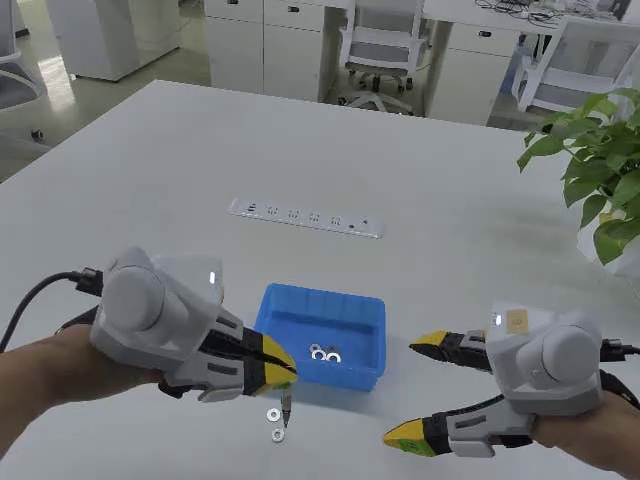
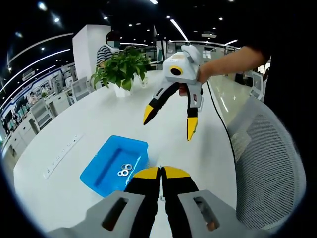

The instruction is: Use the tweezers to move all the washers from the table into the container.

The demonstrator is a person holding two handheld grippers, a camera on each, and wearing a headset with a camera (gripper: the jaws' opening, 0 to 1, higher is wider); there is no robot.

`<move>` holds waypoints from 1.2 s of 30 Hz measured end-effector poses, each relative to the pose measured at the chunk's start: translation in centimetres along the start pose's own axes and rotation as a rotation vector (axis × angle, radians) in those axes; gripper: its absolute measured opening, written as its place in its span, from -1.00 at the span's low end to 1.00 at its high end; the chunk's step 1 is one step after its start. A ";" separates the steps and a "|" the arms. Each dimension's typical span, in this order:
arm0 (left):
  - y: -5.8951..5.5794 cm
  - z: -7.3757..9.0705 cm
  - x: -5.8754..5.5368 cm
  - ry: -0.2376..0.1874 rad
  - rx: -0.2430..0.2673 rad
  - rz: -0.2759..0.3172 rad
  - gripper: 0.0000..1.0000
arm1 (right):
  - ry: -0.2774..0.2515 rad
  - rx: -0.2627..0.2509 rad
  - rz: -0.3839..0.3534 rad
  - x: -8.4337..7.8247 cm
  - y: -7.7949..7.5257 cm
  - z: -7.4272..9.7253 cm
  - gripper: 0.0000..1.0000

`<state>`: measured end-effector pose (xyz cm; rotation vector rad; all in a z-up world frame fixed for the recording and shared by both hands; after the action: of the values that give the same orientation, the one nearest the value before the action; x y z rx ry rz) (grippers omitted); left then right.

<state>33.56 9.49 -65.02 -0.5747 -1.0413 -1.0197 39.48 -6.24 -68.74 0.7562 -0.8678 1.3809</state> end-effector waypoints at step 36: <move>-0.8 -0.1 -1.5 0.013 -0.013 0.013 -0.89 | 0.038 0.037 0.014 -0.4 0.9 -1.1 0.41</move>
<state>32.71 9.68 -66.49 -0.5843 -1.0190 -1.0183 38.63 -5.42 -69.66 0.7514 -0.8212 1.4225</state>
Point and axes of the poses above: the centre of the closed fingertips' face, and the gripper's own axes: z roughly backward along the fingers, y roughly to its left, x roughly out of its top, the point moved 5 cm from there along z, roughly backward along the fingers, and after that the axes turned 8 degrees about -y, right-handed, at the moved point
